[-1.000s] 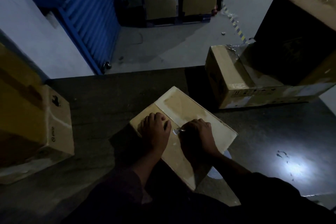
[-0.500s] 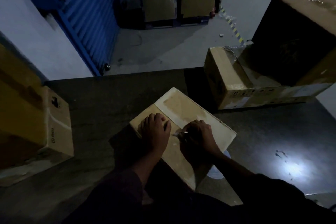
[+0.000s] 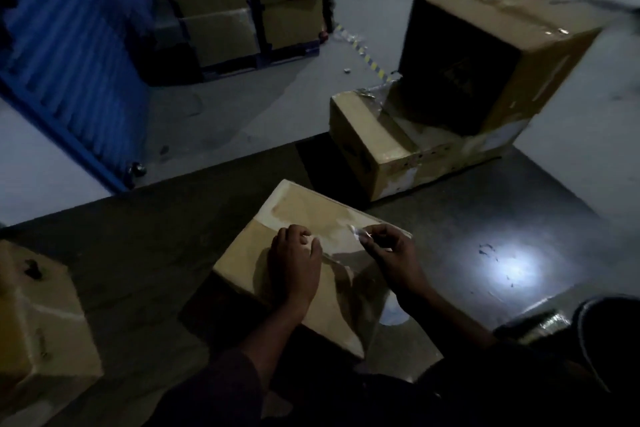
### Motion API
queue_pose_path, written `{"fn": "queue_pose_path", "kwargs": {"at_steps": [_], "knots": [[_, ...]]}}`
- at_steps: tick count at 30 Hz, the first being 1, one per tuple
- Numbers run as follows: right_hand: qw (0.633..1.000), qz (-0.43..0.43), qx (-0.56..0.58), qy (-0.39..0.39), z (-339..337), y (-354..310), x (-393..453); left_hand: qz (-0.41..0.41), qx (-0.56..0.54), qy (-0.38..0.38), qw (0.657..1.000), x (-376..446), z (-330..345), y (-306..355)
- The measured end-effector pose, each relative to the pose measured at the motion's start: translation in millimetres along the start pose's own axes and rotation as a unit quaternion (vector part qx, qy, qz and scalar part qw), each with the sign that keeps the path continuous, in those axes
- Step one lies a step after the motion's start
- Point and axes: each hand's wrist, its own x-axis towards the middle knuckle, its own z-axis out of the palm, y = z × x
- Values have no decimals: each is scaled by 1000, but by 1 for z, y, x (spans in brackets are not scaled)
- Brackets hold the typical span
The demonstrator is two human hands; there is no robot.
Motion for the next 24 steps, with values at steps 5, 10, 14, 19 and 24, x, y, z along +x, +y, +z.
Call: {"fn": "queue_pose_path", "kwargs": {"at_steps": [5, 10, 14, 19, 24], "knots": [[995, 27, 14, 97, -35, -8, -35, 116, -45, -48, 991, -10, 35, 50], [967, 44, -6, 250, -97, 2, -77, 208, -101, -162, 959, -46, 86, 110], [940, 72, 11, 334, -153, 22, -95, 248, -100, -284, 921, -87, 129, 152], [899, 114, 56, 419, -241, 56, -108, 293, -47, -357, 886, -134, 197, 210], [860, 180, 48, 476, -330, 102, -120, 287, -1, -431, 855, -179, 272, 267]]}}
